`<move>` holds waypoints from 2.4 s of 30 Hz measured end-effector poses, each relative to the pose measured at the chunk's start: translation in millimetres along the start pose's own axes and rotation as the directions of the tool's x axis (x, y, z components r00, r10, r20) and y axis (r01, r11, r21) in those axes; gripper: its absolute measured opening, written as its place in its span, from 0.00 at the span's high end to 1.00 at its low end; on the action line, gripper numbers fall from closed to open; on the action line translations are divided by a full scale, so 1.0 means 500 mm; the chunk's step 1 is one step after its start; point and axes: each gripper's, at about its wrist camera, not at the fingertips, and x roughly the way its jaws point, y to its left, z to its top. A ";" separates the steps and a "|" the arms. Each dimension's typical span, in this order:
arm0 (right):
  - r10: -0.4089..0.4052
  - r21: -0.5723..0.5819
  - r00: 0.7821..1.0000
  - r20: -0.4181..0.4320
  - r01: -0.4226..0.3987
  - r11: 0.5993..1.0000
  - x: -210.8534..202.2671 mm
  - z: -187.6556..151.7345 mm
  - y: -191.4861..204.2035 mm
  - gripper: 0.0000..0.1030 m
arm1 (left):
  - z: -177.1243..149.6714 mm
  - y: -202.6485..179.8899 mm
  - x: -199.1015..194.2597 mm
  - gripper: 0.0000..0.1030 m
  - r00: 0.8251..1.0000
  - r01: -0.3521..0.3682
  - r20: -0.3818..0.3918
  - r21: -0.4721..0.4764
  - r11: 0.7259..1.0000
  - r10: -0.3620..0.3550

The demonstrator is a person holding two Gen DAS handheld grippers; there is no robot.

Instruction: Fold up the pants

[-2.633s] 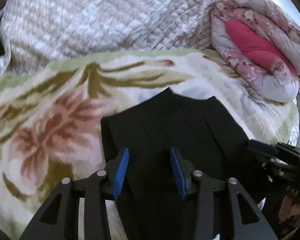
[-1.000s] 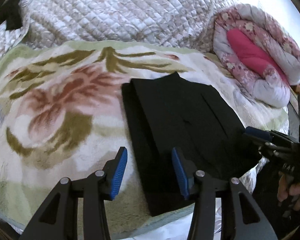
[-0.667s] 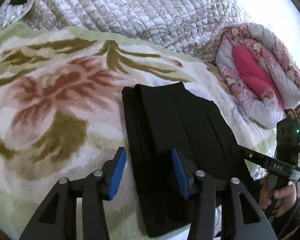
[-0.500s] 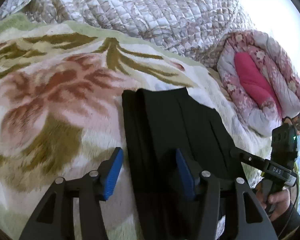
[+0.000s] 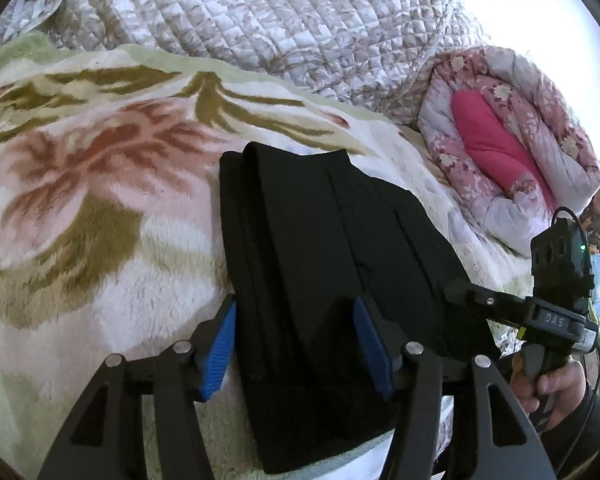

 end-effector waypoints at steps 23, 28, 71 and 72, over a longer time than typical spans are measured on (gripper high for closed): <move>0.007 -0.104 0.996 0.086 0.002 0.995 -0.019 0.088 0.134 0.84 | 0.115 -0.032 -0.072 0.76 0.993 -0.079 0.093 0.084 0.993 0.071; 0.023 -0.126 0.997 0.077 -0.013 0.992 0.035 0.143 0.157 0.84 | 0.174 0.008 -0.062 0.76 0.987 -0.116 0.119 0.099 0.988 0.104; -0.246 -0.316 0.966 0.079 0.258 0.913 0.025 -0.004 0.185 0.49 | 0.065 0.002 -0.038 0.77 0.953 -0.299 0.087 0.105 0.948 0.291; -0.257 -0.320 0.963 0.077 0.268 0.909 0.028 -0.011 0.183 0.47 | 0.056 0.004 -0.038 0.76 0.950 -0.309 0.086 0.102 0.946 0.301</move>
